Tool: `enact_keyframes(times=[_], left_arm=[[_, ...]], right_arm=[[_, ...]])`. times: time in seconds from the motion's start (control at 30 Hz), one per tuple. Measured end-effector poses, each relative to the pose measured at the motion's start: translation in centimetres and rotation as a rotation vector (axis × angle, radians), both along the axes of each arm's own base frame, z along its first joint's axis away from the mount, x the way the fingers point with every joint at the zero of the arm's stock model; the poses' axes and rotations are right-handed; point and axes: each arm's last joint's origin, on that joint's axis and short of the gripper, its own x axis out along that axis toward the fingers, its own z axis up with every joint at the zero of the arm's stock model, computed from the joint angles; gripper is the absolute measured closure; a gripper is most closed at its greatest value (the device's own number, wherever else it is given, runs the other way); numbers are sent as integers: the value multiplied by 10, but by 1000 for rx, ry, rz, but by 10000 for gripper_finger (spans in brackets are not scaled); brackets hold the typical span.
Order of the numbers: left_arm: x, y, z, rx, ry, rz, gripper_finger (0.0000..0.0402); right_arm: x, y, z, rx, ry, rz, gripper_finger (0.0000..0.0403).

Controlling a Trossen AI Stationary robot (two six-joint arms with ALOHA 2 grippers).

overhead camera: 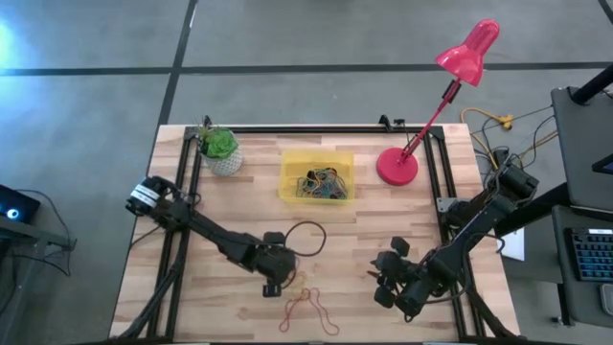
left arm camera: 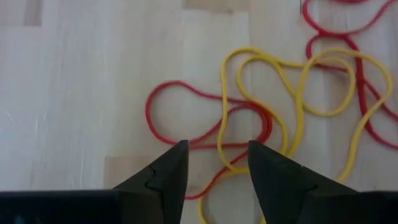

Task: Pick and place rubber bands into bin
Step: Put the yellow rubber band into the yellow bin

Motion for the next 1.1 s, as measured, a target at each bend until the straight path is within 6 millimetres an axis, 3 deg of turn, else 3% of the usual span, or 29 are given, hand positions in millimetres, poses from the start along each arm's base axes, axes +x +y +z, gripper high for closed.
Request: enact_keyframes(times=[0.63, 0.8, 1.0, 1.1], left_arm=[[2, -2, -13, -17, 30, 16, 258], [2, -2, -13, -29, 31, 16, 299], [2, -3, -15, -44, 37, 29, 385], [2, -3, -14, -42, 36, 30, 395]], right_arm=[[0, 0, 0, -1, -3, -2, 280], [0, -1, -1, -4, -1, -2, 280], [0, -1, -1, -5, 0, -3, 280], [0, -1, -1, -5, 0, -3, 280]])
